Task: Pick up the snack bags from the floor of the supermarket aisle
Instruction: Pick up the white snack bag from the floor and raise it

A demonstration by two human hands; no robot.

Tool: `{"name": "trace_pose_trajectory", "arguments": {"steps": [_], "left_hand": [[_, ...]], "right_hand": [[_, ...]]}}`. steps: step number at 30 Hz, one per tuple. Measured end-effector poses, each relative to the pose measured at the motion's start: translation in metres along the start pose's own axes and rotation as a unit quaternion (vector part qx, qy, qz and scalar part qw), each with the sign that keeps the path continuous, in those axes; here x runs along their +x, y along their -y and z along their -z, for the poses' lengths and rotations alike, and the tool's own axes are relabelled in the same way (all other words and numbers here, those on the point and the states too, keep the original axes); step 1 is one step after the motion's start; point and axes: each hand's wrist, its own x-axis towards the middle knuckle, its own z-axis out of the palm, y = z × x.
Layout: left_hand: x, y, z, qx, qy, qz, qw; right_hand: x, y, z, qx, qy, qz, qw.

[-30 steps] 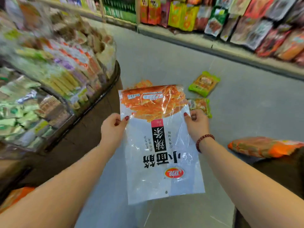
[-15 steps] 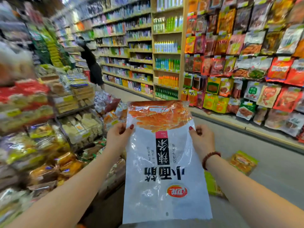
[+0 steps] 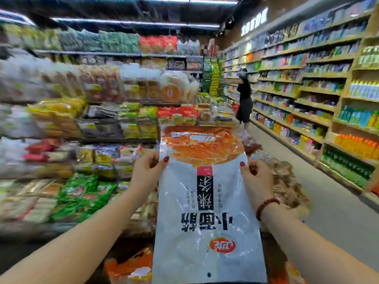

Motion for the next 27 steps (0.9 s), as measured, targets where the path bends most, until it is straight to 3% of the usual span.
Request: {"name": "trace_pose_trajectory", "arguments": {"steps": [12, 19, 27], "left_hand": [[-0.043, 0.007, 0.271, 0.128, -0.235, 0.008, 0.964], [-0.063, 0.017, 0.426, 0.172, -0.327, 0.017, 0.929], [-0.096, 0.035, 0.553, 0.176, -0.428, 0.056, 0.885]], "right_hand": [[-0.084, 0.071, -0.273, 0.113, 0.251, 0.022, 0.961], [-0.165, 0.134, -0.424, 0.168, 0.332, 0.051, 0.927], [-0.25, 0.17, -0.554, 0.184, 0.428, 0.049, 0.883]]}}
